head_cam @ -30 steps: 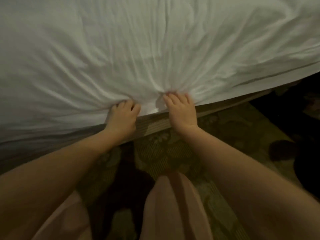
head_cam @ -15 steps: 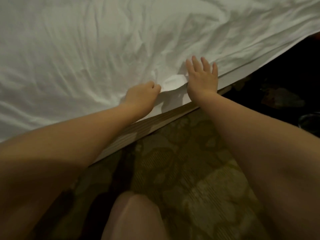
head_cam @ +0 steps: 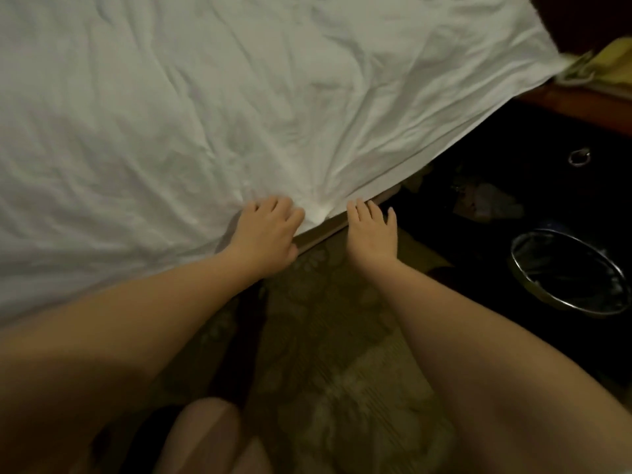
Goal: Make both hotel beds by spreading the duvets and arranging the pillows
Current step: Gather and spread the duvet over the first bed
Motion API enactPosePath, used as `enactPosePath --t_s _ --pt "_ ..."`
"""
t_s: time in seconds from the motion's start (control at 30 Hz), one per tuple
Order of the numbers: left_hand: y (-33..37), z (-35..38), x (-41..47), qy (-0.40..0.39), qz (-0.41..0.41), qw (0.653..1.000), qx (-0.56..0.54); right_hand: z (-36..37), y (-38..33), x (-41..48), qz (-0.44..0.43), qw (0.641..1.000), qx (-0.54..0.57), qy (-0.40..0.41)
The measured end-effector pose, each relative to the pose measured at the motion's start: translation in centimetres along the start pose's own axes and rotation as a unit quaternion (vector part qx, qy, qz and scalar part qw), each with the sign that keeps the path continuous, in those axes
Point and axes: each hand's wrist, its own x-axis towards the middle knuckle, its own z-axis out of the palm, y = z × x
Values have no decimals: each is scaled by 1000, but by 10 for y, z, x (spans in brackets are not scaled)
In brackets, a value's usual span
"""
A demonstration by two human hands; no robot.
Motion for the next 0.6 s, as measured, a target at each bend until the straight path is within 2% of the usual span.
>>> enactPosePath --t_s 0.2,0.27,0.33,0.4,0.43,0.5,0.53,0.6 --pt "10 13 71 54 31 998 3 -1 15 61 44 995 20 83" --pt "21 13 104 55 45 997 -2 -6 27 81 115 979 147 79" --pt "33 9 139 20 53 998 -18 -17 37 99 211 922 317 73" --pt "40 4 169 1 64 998 -15 -25 44 126 282 843 454 59" --pt "40 3 180 7 74 997 -6 -28 46 140 317 790 523 49" --pt "40 9 198 16 96 995 18 -31 50 161 370 649 664 35" --pt "41 11 205 10 99 995 30 -30 53 168 387 596 703 37" --pt "44 11 215 -2 92 996 24 -30 62 176 409 558 720 58"
